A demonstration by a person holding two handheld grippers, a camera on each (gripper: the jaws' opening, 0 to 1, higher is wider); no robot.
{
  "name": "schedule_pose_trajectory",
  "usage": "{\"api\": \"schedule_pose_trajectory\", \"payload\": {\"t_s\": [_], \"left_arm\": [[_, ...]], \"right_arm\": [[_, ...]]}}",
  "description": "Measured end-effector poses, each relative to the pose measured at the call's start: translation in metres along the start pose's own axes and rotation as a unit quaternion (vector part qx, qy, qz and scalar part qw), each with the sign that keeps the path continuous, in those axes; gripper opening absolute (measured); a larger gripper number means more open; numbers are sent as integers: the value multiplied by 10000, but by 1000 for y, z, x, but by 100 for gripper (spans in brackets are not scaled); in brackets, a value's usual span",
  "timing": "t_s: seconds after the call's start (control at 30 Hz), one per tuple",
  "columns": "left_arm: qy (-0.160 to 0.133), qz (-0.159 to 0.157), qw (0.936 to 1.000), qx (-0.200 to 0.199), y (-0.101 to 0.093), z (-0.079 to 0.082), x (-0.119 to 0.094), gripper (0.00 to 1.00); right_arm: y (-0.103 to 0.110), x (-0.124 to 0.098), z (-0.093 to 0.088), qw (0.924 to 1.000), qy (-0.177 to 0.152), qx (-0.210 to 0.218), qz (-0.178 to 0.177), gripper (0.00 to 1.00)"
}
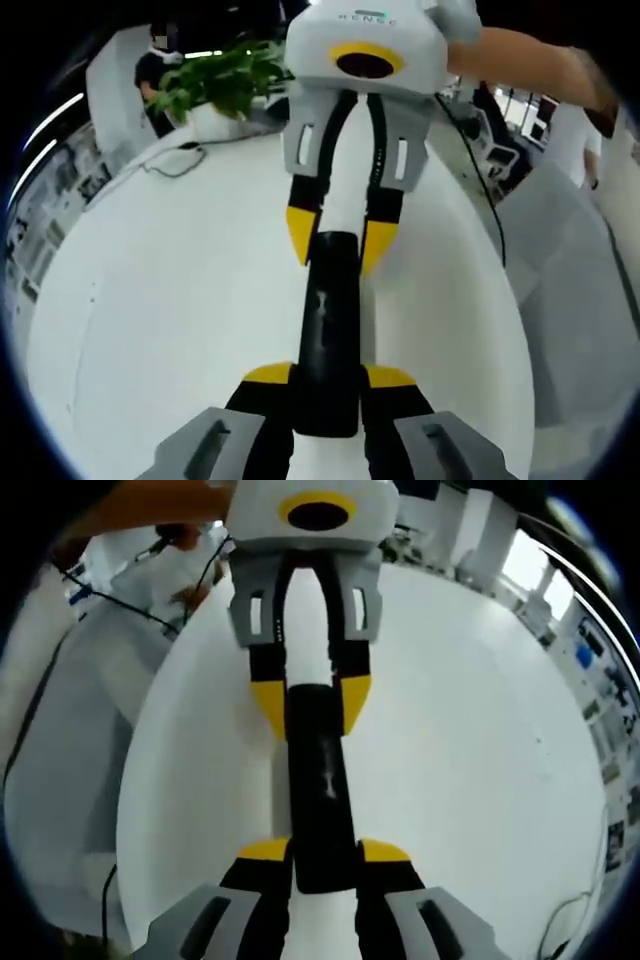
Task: Press the specified remote control buttons in sequence, fully releasing each button before pressing the next.
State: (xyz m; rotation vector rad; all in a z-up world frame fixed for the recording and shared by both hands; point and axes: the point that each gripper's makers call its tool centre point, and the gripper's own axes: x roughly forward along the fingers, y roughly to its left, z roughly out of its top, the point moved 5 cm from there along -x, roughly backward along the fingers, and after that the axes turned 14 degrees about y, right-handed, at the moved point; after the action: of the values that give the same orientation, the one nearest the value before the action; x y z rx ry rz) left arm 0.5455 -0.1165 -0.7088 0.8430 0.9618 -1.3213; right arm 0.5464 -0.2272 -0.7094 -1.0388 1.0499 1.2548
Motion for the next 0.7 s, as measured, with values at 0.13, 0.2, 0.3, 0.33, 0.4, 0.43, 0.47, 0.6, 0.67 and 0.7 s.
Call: {"api": "schedule_pose_trajectory", "payload": {"t_s": [0.13, 0.2, 0.3, 0.33, 0.4, 0.43, 0.47, 0.6, 0.67, 0.7], "left_arm": [[28, -25, 10000, 24, -12, -2, 3, 24], [31, -38, 10000, 30, -16, -6, 6, 24], [31, -49, 10000, 26, -30, -6, 5, 24], [28, -54, 10000, 17, -33, -7, 5, 24], [33, -63, 10000, 3, -35, -10, 5, 24], [43, -66, 10000, 1, -39, -11, 5, 24], [49, -67, 10000, 6, -42, -12, 5, 24], [74, -79, 9999, 24, -51, -16, 6, 24], [77, -83, 9999, 22, -60, -18, 7, 24], [77, -90, 9999, 16, -62, -19, 7, 24]], "right_arm": [[15, 4, -2, 10000, 3, 10, 50, 22], [23, 5, -2, 10000, -1, 13, 76, 22], [32, 7, -2, 10000, -11, 11, 93, 22], [35, 7, -1, 10000, -12, 8, 99, 22], [41, 7, 0, 9999, -14, 2, 105, 22], [45, 7, 1, 9999, -12, -6, 107, 22], [48, 7, 1, 9999, -7, -13, 112, 22], [61, 10, 2, 9998, 7, -47, 167, 22], [65, 11, 3, 9998, 6, -56, 188, 22], [69, 13, 3, 9998, 2, -65, 209, 21]]}}
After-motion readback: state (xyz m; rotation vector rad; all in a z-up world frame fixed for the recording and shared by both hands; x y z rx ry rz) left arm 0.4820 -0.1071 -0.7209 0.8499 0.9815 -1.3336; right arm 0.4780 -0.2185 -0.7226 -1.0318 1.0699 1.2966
